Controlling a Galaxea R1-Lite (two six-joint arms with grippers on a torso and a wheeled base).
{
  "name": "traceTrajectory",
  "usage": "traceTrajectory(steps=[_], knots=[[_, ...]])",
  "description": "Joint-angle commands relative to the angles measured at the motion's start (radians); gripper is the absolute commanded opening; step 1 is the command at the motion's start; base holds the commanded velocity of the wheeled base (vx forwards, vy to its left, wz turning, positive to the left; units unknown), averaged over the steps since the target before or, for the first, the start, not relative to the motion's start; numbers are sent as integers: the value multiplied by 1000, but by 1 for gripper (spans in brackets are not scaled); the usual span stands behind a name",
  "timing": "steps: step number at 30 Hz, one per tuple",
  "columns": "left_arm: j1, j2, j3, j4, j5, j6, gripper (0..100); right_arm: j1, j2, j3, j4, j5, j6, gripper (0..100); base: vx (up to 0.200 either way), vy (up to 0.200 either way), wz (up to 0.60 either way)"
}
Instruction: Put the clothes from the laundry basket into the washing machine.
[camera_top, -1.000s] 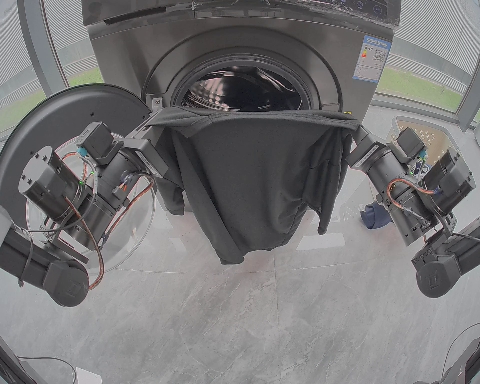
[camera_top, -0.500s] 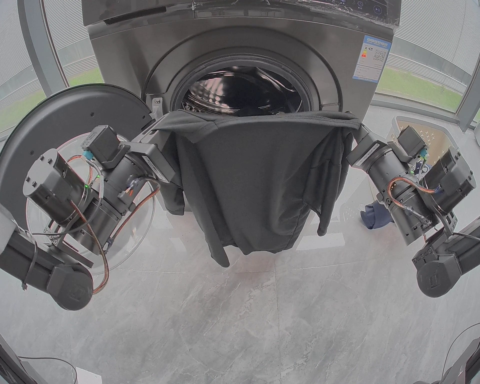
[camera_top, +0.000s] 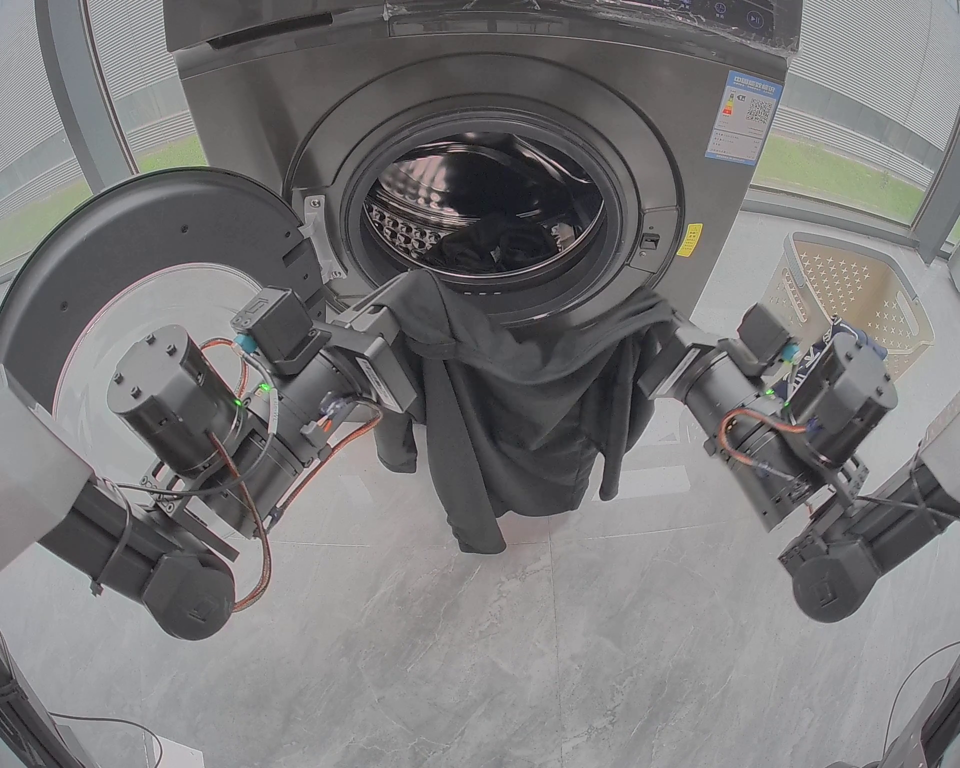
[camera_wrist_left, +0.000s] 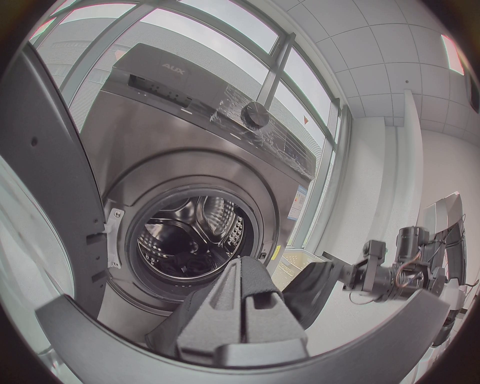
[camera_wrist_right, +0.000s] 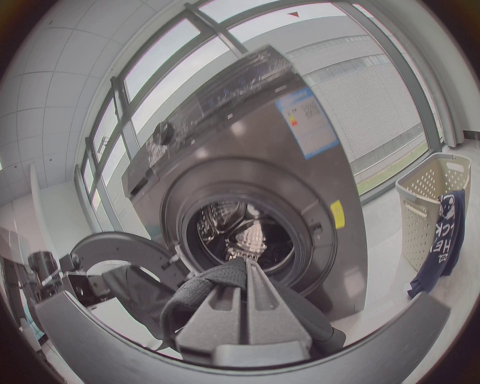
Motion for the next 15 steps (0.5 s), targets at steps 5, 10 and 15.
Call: traceTrajectory(steps=[5,10,15], knots=[[-7,34,-11,-1,0,-6,0,87,248,-3,0,1,-4,0,0,0,0],[-7,17,-14,-1,0,-6,0,129,321,3,-3,5,-5,100,0,0,0],[-36,-18,-13,-2,-2,-7,0,141,378,-11,-1,20,-30,100,0,0,0]])
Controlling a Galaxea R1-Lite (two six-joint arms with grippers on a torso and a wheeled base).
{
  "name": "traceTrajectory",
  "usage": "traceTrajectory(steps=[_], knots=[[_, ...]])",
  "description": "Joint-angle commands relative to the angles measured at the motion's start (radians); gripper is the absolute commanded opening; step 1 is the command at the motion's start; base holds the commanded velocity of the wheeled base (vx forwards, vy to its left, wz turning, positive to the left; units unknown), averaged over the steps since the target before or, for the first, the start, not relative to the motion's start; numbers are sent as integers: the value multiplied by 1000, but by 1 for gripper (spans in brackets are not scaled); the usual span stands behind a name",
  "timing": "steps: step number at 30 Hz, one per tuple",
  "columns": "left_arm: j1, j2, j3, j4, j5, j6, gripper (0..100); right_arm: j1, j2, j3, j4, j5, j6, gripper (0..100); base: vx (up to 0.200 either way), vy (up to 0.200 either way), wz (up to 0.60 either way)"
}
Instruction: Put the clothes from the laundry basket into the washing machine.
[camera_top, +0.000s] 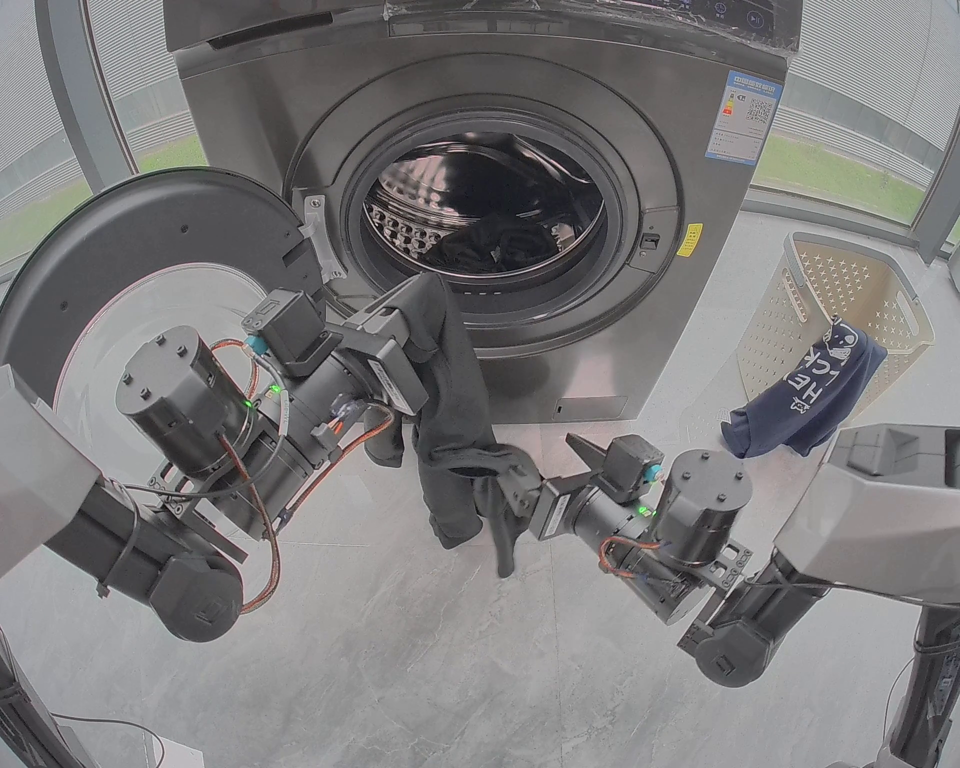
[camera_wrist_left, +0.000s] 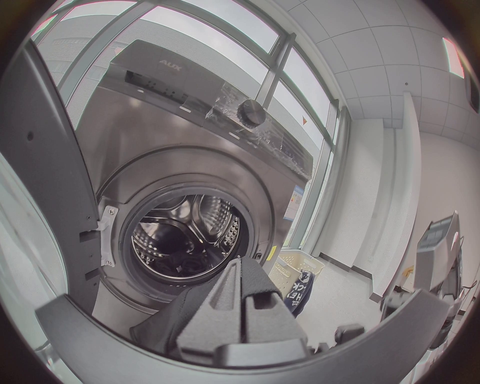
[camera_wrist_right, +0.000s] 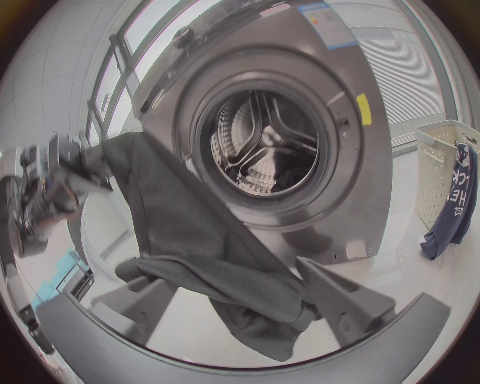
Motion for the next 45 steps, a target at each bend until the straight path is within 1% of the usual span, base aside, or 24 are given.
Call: traceTrajectory(steps=[1,5,10,15,17,20,22,31,38,45], knots=[[-24,-36,2,-1,-1,0,0,16,92,-13,0,13,-10,100,0,0,0],[-34,-37,8,-1,-1,1,0,9,124,-33,0,34,-15,100,0,0,0],[-45,-39,12,-2,-1,1,0,3,158,-83,1,42,-18,100,0,0,0],[-59,-56,16,-2,-3,-2,0,-10,201,-168,6,54,-22,100,0,0,0],[-60,-57,22,-1,-3,0,0,-11,210,-198,10,54,-22,100,0,0,0],[-67,-57,25,-1,-4,0,0,-22,228,-241,15,54,-35,100,0,0,0],[-67,-57,27,-1,-4,0,0,-37,239,-273,18,54,-36,100,0,0,0],[-67,-50,39,-1,-4,0,0,-80,256,-319,17,54,-38,100,0,0,0],[-68,-51,50,-1,-6,0,0,-80,285,-364,20,54,-39,100,0,0,0],[-76,-59,50,-1,-13,-2,0,-80,370,-476,20,56,-51,100,0,0,0]])
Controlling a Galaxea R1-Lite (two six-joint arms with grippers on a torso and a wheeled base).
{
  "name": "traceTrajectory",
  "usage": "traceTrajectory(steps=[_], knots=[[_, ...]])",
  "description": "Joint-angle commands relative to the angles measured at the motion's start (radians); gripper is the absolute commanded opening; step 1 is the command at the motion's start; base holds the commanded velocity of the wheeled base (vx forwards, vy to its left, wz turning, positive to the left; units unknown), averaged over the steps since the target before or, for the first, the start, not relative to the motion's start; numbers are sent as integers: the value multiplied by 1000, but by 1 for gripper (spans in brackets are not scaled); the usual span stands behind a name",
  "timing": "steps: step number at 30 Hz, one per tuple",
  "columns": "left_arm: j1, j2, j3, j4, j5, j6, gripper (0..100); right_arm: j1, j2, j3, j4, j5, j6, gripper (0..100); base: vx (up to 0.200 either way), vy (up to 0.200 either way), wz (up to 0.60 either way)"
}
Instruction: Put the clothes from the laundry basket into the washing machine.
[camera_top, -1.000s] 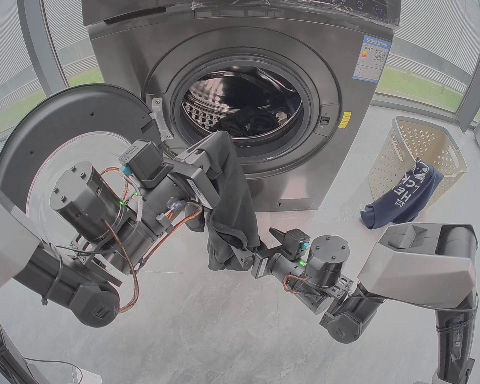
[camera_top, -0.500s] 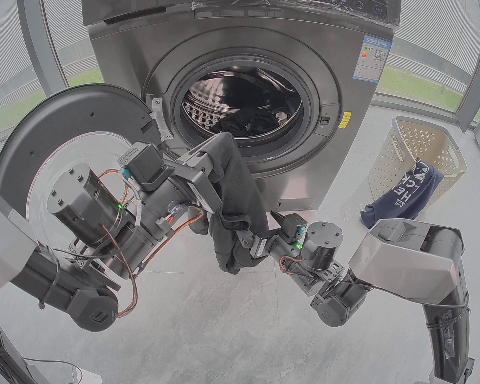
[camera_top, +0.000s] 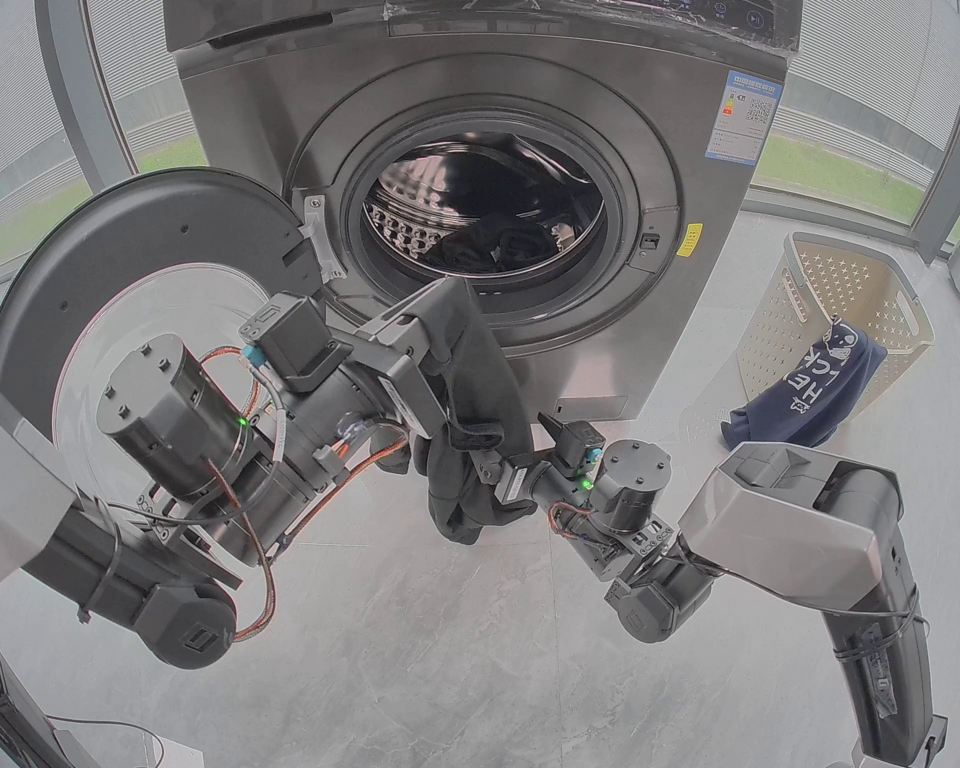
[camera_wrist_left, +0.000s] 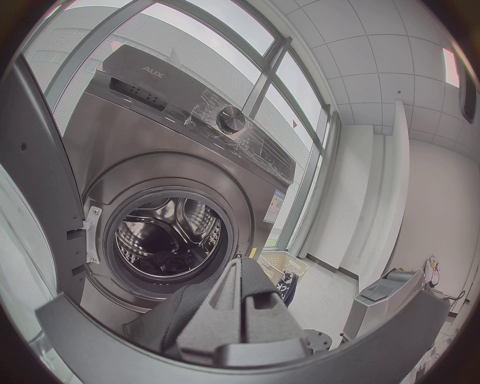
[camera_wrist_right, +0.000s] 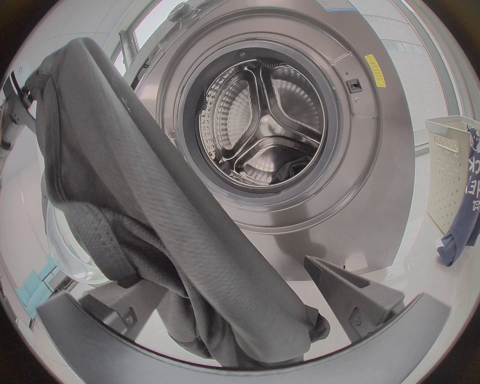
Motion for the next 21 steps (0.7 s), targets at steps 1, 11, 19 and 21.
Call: traceTrajectory(steps=[1,11,19,21], knots=[[-6,-4,1,-1,-2,-1,0,2,56,-67,1,0,-4,100,0,0,0],[-3,-5,-2,-1,-2,-3,0,8,50,-80,-3,0,-1,0,0,0,0],[59,2,-11,-1,-2,-4,0,-6,-21,-14,-4,0,-1,0,0,0,0],[82,10,-12,-1,-2,-4,0,-19,-57,8,-4,0,-2,0,0,0,0]])
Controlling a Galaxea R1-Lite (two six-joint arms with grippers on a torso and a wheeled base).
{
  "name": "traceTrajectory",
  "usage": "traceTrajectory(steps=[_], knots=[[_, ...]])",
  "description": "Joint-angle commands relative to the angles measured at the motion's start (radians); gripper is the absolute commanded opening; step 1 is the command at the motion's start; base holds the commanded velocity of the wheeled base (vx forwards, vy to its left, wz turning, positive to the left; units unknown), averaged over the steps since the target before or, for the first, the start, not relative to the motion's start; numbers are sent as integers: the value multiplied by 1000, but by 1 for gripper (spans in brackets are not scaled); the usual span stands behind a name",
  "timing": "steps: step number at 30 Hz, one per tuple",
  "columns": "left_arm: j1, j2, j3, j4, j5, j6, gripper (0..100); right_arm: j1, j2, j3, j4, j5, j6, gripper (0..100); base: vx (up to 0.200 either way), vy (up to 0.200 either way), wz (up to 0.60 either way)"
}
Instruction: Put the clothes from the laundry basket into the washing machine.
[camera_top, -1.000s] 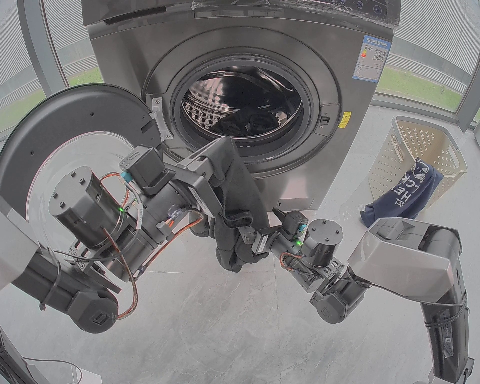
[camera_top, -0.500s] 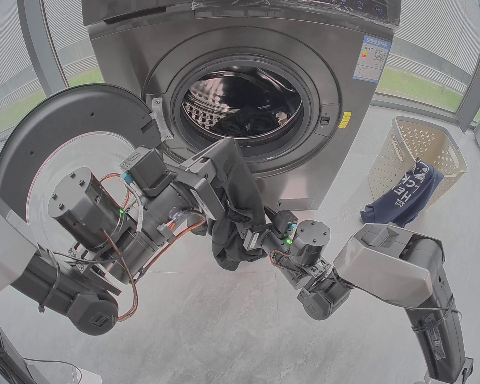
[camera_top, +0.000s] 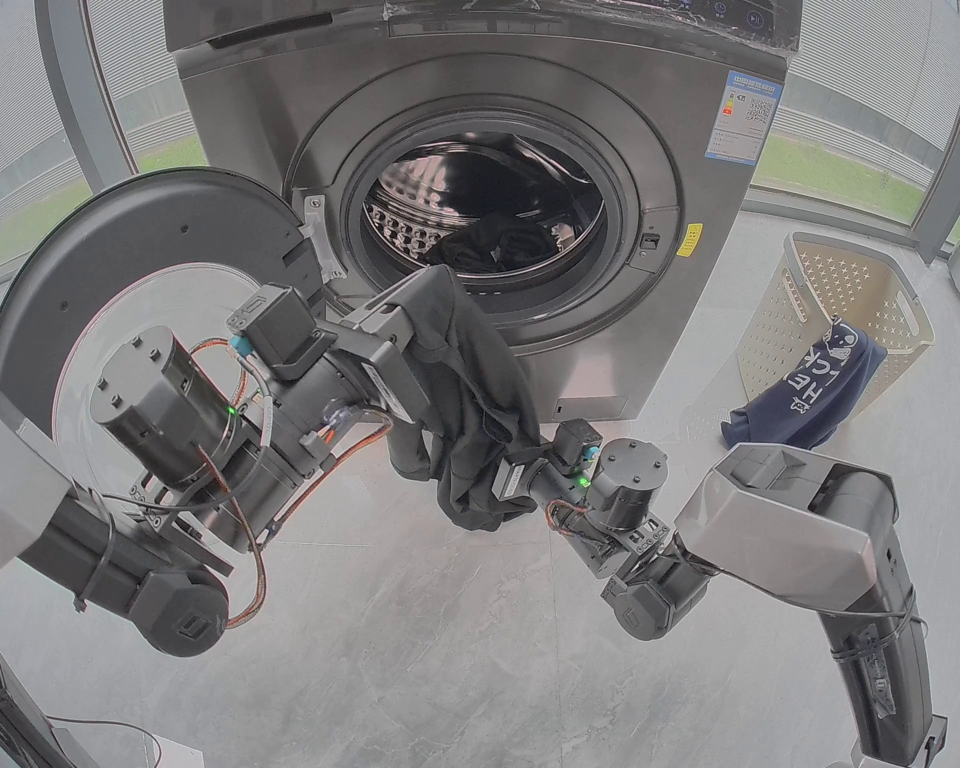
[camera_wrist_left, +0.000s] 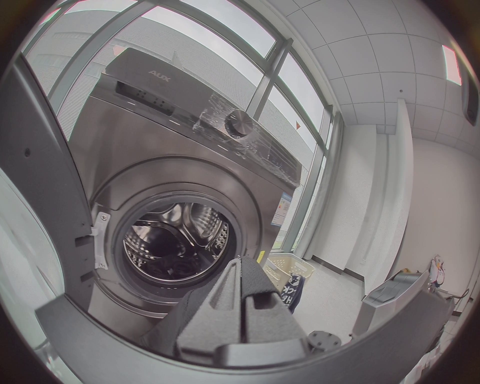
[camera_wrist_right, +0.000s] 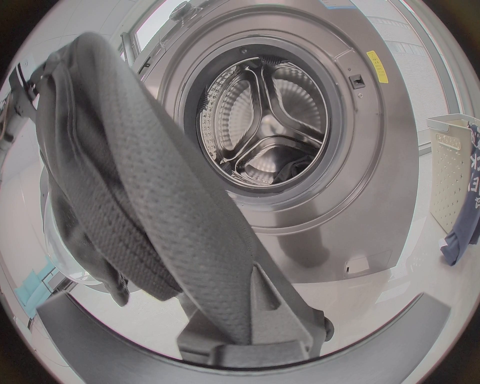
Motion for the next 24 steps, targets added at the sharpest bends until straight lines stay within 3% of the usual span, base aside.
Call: traceTrajectory(steps=[1,12,19,24], knots=[[58,16,-5,2,2,0,0,-24,-97,58,-2,0,-1,0,0,0,0],[166,110,40,0,0,6,0,-64,-296,176,1,-1,-1,0,0,0,0],[163,207,109,0,-14,15,0,-53,-378,196,4,-3,-1,0,0,0,0],[174,259,175,-1,-81,51,0,-52,-402,198,1,-8,1,0,0,0,0]])
